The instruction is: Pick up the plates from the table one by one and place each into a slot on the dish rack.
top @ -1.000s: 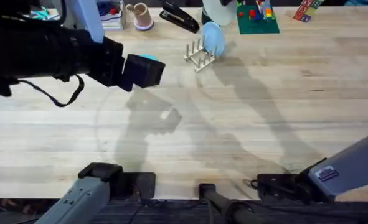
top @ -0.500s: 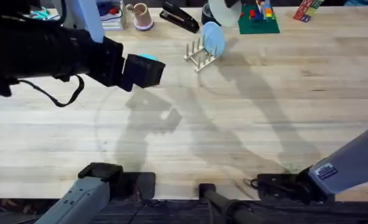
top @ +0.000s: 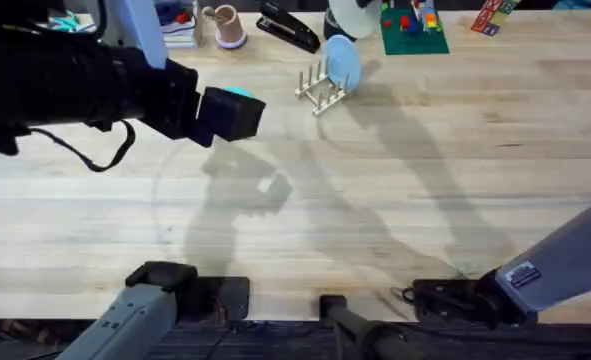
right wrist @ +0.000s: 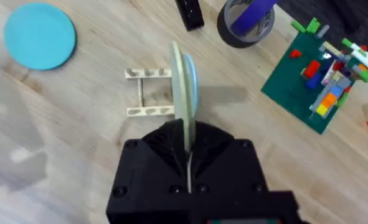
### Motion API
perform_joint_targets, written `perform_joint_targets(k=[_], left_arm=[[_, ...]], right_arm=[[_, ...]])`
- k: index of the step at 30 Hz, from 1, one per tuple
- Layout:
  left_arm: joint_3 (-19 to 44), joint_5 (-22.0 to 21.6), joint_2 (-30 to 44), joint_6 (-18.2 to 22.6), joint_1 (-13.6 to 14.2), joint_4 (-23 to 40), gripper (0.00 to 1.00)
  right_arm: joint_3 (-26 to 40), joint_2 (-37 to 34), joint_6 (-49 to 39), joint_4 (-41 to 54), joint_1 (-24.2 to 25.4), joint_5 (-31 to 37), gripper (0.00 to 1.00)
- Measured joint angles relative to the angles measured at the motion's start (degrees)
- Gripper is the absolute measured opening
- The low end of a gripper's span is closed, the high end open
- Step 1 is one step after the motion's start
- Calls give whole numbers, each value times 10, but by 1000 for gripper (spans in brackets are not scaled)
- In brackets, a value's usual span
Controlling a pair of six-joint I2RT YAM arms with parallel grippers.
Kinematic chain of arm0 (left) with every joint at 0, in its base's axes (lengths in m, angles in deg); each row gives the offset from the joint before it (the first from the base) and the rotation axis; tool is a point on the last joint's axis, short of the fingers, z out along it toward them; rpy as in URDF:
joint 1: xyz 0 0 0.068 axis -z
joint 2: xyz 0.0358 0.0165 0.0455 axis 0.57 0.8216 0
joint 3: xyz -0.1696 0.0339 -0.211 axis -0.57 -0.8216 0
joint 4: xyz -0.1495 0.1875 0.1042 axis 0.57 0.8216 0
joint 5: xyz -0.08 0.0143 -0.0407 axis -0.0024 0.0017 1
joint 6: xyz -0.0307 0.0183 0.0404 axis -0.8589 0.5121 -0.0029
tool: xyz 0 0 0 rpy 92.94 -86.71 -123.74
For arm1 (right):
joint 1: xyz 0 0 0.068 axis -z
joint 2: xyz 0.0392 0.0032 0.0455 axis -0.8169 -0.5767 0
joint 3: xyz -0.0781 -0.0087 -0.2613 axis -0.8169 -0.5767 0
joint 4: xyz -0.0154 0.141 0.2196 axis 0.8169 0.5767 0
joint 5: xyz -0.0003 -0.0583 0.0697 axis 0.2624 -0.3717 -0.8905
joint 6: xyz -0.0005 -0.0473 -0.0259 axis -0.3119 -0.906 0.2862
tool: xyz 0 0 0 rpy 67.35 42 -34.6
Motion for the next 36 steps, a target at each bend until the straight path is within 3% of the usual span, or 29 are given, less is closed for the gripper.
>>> perform_joint_targets(k=[36], left_arm=[[0,0,0,0,0,0,994]], right_arm=[[1,-135,-28,-21,0,-6,29]])
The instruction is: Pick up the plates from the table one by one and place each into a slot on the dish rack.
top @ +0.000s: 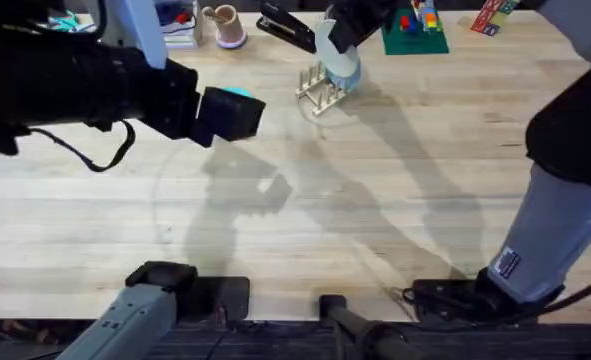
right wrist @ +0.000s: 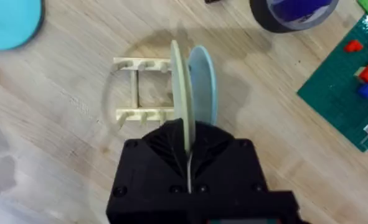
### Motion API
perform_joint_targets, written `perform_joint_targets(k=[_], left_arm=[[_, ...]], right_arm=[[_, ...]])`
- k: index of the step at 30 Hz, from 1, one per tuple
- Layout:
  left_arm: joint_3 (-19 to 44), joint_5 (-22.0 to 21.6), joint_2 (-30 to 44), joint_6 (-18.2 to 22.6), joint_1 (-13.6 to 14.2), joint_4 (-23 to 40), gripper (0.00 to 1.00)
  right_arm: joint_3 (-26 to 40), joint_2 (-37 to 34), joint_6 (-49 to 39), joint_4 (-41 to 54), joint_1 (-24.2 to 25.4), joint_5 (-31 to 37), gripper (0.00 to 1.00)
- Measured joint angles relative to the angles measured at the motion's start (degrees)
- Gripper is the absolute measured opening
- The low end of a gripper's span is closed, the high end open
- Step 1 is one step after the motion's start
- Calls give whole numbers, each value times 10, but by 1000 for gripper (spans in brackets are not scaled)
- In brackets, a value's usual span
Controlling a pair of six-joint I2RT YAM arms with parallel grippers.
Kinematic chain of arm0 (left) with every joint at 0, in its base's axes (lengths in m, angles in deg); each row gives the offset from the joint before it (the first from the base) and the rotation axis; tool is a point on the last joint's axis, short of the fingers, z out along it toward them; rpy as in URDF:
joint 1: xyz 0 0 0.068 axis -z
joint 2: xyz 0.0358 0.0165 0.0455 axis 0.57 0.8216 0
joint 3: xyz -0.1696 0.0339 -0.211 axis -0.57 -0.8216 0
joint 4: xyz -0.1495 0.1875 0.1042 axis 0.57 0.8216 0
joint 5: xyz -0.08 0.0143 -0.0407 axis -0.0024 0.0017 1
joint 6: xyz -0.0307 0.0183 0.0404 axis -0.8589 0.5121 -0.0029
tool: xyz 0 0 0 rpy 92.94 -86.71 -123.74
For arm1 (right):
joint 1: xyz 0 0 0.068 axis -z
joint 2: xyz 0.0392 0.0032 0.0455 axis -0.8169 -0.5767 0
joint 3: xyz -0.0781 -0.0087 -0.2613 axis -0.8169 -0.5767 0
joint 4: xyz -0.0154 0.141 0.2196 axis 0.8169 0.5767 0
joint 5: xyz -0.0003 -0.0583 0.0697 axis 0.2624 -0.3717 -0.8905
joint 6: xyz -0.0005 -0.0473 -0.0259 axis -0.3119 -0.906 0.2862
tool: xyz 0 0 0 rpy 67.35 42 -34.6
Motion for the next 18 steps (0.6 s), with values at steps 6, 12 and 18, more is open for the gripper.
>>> perform_joint_targets(k=[6,12,18], left_arm=[[0,0,0,0,0,0,994],[0,0,0,0,0,0,994],[0,0,0,0,0,0,995]], right_arm=[[0,0,0,-1,0,0,29],[0,-5,0,-1,0,0,29],[0,-28,2,0,0,0,29]])
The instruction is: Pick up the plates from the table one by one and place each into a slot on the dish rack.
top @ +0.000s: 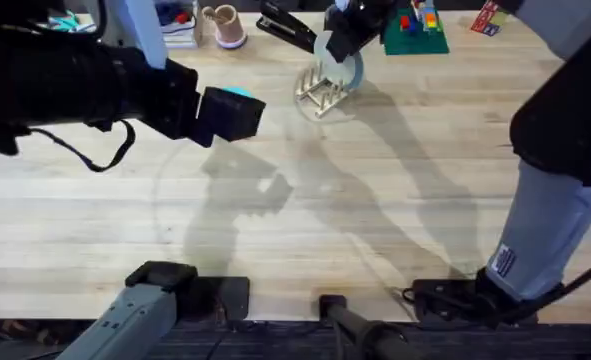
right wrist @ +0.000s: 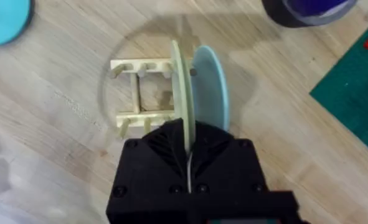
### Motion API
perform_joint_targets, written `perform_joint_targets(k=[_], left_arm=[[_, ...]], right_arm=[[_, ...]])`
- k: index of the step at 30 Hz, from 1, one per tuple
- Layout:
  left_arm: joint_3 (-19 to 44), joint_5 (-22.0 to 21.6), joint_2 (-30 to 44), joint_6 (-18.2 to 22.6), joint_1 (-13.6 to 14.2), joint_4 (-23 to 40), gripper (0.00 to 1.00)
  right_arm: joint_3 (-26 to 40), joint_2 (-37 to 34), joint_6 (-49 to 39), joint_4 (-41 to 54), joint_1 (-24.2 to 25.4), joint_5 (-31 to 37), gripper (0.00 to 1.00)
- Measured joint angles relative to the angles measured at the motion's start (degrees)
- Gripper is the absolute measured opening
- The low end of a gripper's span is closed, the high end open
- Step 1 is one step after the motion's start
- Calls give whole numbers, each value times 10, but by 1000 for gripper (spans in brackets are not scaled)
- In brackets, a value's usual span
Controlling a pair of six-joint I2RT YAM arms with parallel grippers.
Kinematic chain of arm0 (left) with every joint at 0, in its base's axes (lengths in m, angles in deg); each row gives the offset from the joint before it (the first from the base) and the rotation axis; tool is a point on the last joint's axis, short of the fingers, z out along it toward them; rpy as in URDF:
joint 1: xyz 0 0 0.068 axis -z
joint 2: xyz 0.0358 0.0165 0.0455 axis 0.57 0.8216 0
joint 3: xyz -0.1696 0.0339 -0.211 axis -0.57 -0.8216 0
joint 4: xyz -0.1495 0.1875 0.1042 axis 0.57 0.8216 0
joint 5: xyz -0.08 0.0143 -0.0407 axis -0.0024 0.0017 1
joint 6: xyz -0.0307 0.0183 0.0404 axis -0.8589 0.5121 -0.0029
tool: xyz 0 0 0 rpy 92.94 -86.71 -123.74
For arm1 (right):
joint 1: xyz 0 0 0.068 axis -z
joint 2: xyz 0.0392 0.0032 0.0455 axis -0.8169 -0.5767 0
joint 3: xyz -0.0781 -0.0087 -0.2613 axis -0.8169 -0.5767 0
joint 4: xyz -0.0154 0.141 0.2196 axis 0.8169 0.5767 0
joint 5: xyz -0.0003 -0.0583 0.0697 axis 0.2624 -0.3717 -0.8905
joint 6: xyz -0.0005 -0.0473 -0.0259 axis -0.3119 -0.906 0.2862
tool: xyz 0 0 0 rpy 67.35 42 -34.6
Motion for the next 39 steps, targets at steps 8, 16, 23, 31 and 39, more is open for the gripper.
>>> perform_joint_targets(k=[8,16,23,31,39], left_arm=[[0,0,0,0,0,0,993],[0,0,0,0,0,0,993],[0,0,0,0,0,0,994],[0,0,0,0,0,0,995],[0,0,0,0,0,0,994]], right_arm=[[0,-5,0,0,0,0,29],[0,-5,0,0,0,0,40],[0,-5,2,1,0,0,96],[0,-5,2,0,0,0,149],[1,-5,2,8,0,0,182]])
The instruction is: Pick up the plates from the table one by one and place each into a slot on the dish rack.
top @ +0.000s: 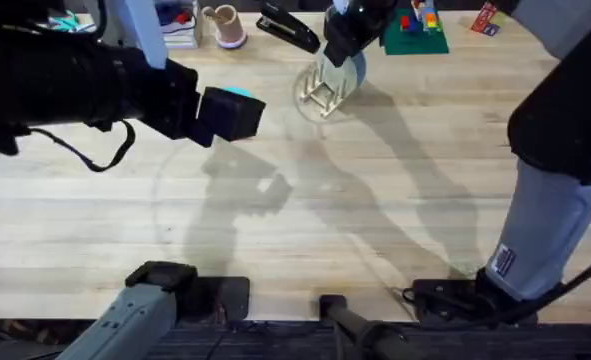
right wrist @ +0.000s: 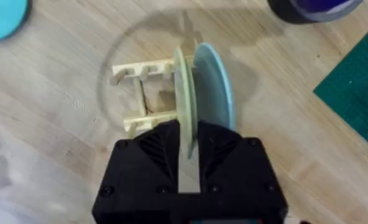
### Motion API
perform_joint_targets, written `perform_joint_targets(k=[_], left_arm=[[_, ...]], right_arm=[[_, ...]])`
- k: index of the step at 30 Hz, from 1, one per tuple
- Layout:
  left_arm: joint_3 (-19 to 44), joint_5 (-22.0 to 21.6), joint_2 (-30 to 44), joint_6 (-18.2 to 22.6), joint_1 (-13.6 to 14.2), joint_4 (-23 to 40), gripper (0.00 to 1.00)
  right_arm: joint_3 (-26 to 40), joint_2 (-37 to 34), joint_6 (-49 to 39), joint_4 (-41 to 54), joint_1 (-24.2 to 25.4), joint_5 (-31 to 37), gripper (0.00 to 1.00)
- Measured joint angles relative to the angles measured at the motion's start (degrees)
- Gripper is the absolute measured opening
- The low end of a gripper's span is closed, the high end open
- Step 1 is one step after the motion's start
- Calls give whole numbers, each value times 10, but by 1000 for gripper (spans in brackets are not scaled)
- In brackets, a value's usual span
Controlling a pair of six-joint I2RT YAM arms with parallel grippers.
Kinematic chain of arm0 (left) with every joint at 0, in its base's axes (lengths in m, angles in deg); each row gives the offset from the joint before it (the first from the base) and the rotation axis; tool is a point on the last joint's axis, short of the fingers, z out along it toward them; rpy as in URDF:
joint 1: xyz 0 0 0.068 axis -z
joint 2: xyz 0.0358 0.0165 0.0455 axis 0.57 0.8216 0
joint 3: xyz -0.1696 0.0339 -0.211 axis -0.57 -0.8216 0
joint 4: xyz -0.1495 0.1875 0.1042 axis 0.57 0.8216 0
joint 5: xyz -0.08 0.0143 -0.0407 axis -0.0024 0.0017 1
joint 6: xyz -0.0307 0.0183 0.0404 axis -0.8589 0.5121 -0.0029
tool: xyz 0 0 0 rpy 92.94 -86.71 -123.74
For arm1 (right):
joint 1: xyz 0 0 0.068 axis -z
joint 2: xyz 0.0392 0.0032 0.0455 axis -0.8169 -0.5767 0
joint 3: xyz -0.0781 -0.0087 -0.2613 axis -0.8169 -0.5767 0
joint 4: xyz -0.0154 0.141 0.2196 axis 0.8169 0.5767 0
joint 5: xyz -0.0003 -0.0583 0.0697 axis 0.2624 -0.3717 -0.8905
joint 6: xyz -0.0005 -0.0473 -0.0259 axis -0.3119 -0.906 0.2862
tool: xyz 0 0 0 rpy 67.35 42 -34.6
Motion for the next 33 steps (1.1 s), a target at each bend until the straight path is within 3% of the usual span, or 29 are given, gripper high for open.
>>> perform_joint_targets(k=[17,23,28,33], left_arm=[[0,0,0,0,0,0,993],[0,0,0,0,0,0,994],[0,0,0,0,0,0,993],[0,0,0,0,0,0,994]], right_arm=[[114,57,0,126,-1,0,251],[114,100,1,146,-1,0,455],[114,152,1,158,-1,0,950],[114,193,7,174,-1,0,992]])
